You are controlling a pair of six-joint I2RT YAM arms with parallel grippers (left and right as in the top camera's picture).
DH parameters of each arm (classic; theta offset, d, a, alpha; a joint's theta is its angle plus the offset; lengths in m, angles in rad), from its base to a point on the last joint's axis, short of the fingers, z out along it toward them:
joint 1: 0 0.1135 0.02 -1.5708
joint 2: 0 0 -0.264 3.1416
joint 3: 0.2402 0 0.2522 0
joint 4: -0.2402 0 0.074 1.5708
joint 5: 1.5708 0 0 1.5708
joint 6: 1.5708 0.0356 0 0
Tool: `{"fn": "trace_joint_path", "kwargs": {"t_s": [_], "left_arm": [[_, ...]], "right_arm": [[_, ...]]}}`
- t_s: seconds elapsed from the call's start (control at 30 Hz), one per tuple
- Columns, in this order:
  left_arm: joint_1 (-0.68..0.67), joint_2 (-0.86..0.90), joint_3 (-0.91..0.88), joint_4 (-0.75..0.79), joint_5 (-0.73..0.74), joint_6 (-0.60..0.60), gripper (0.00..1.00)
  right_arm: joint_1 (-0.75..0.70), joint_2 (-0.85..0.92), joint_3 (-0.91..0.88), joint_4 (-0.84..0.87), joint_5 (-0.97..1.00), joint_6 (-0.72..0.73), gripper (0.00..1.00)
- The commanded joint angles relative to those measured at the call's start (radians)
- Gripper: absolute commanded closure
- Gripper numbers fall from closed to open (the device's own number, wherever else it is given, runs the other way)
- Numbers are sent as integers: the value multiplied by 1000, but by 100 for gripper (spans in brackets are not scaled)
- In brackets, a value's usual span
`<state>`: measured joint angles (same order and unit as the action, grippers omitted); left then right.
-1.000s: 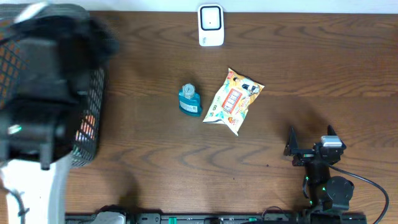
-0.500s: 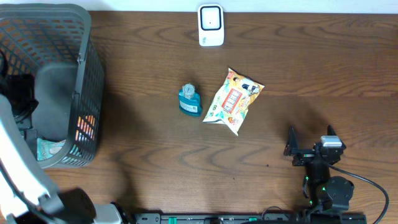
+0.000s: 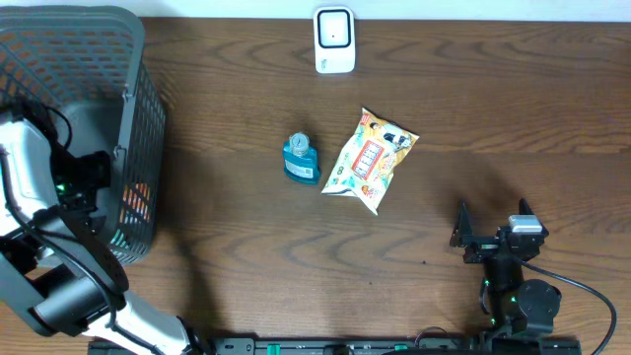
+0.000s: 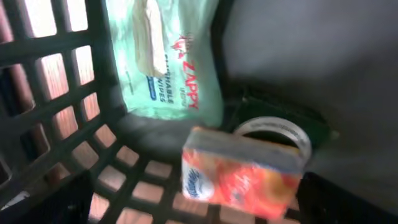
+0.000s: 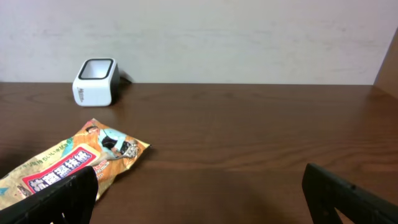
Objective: Scan the item barcode
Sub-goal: 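Reach the left gripper into the basket and grasp the small orange box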
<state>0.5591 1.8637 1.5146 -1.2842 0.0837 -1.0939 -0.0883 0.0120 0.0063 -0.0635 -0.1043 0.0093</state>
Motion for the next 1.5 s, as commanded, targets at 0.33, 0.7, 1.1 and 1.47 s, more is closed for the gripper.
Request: {"fn": "trace_joint_path", "kwargs": {"t_s": [0.33,0.7,1.1,1.47], "left_arm": [[-65,4,-185,267,92,90,2],[-131,4,-185,245,91,88,30],[-61,-188,-141,224,89,171,42],[-68,-707,-114,298,89,169,42]], "right_arm": [[4,-5,-1,-3,0,-14,1],[4,-5,-1,-3,0,-14,1],[4,-5,-1,-3,0,-14,1],[4,-5,-1,-3,0,-14,1]]}}
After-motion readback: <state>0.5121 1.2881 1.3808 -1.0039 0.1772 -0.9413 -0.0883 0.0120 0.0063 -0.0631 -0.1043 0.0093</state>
